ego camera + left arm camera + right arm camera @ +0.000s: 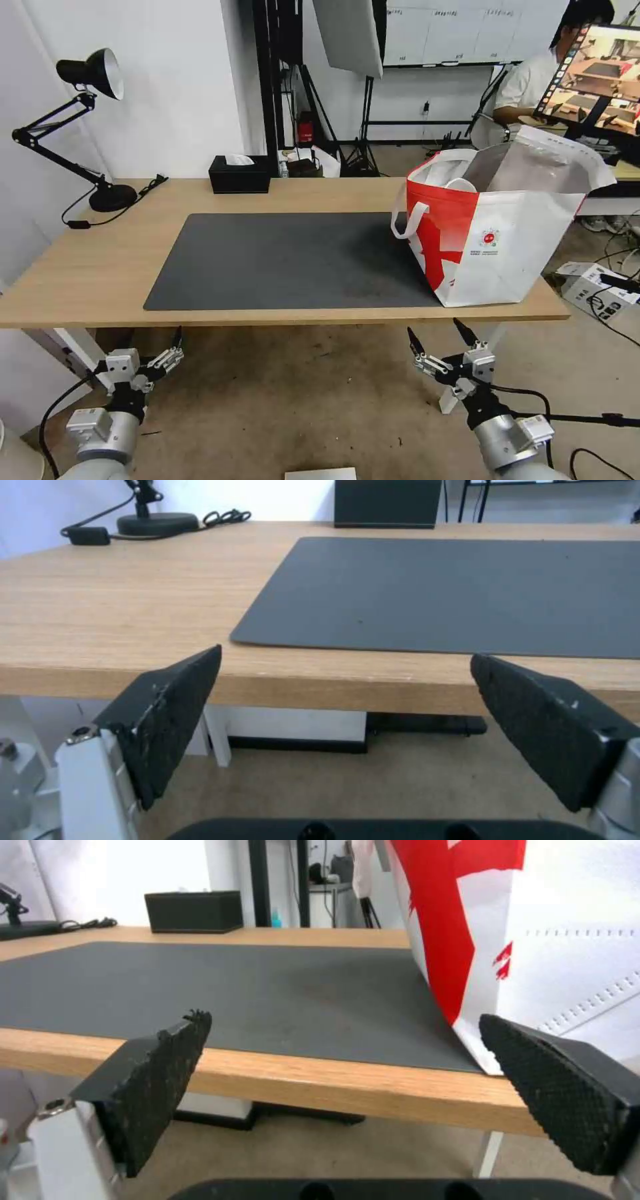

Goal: Pick up the trash from the table and place it into the takeout bag.

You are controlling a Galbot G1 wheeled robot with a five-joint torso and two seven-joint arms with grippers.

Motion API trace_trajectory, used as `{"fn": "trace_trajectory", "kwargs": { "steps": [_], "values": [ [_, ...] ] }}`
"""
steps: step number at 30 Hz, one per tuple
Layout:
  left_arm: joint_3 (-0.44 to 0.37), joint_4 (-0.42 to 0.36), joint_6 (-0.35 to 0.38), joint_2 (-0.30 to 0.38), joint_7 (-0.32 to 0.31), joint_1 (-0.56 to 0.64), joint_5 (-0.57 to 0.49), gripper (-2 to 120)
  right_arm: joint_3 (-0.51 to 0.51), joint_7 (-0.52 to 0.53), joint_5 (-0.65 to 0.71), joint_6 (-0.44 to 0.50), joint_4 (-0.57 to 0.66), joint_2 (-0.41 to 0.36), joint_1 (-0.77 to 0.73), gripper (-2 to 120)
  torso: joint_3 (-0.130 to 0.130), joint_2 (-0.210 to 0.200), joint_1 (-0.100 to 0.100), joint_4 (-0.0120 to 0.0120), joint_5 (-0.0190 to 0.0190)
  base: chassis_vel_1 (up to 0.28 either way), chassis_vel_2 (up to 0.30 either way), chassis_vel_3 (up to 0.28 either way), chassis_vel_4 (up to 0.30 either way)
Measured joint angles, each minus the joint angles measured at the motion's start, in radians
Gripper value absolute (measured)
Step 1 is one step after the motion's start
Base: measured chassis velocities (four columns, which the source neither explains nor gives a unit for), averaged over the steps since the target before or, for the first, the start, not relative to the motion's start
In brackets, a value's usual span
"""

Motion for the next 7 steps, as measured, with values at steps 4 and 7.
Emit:
{"fn": "trace_trajectory", "kwargs": {
  "steps": [4, 7],
  "values": [
    [0.0, 0.0, 0.0, 0.0, 0.0, 0.0, 0.0, 100, 0.0, 0.0, 0.0, 0.0, 0.0, 0.0, 0.0, 100, 0.0, 0.0, 0.0, 0.0, 0.0, 0.0, 0.0, 0.0, 0.0],
    [0.001, 0.0, 0.0, 0.0, 0.0, 0.0, 0.0, 100, 0.0, 0.0, 0.0, 0.0, 0.0, 0.0, 0.0, 100, 0.0, 0.0, 0.0, 0.0, 0.0, 0.0, 0.0, 0.0, 0.0]
  ]
}}
